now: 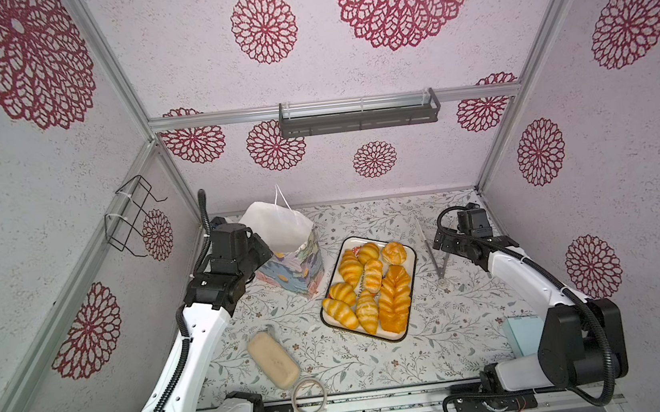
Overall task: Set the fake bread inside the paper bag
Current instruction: 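Raise the left gripper to the bag rim while the right moves over the tongs, then grasp the bag rim with the left gripper while the right gripper grasps the tongs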
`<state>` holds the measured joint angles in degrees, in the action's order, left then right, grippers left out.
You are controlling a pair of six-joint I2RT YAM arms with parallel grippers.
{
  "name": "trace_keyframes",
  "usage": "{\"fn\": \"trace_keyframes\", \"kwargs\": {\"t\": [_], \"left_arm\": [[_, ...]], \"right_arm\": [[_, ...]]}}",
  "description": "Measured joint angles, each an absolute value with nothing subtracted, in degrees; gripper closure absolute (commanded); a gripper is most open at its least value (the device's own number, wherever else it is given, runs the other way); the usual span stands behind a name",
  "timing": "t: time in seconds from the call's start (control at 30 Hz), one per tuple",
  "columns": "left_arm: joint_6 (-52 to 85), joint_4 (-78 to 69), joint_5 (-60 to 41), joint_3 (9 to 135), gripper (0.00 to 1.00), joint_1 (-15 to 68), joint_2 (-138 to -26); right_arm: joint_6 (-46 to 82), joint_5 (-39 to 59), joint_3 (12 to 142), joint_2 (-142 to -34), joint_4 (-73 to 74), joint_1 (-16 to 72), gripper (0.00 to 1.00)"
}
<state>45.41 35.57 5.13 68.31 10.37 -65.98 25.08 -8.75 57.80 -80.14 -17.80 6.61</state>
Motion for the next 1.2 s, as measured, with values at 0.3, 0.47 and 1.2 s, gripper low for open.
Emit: {"fn": "trace_keyframes", "kwargs": {"t": [0.3, 0.47, 1.2], "left_arm": [[42.3, 35.2, -2.4, 69.7, 1.0, 6.9, -68.9], [40.6, 35.2, -4.5, 69.7, 1.0, 6.9, -69.8], [33.3, 38.0, -7.6, 72.4, 1.0, 6.1, -71.3]], "right_arm": [[25.1, -8.5, 58.4, -81.9, -19.9, 6.6, 0.01], [24.8, -6.8, 60.6, -88.5, -20.9, 6.3, 0.01], [17.8, -6.8, 71.1, -107.9, -21.8, 6.2, 0.01]]}}
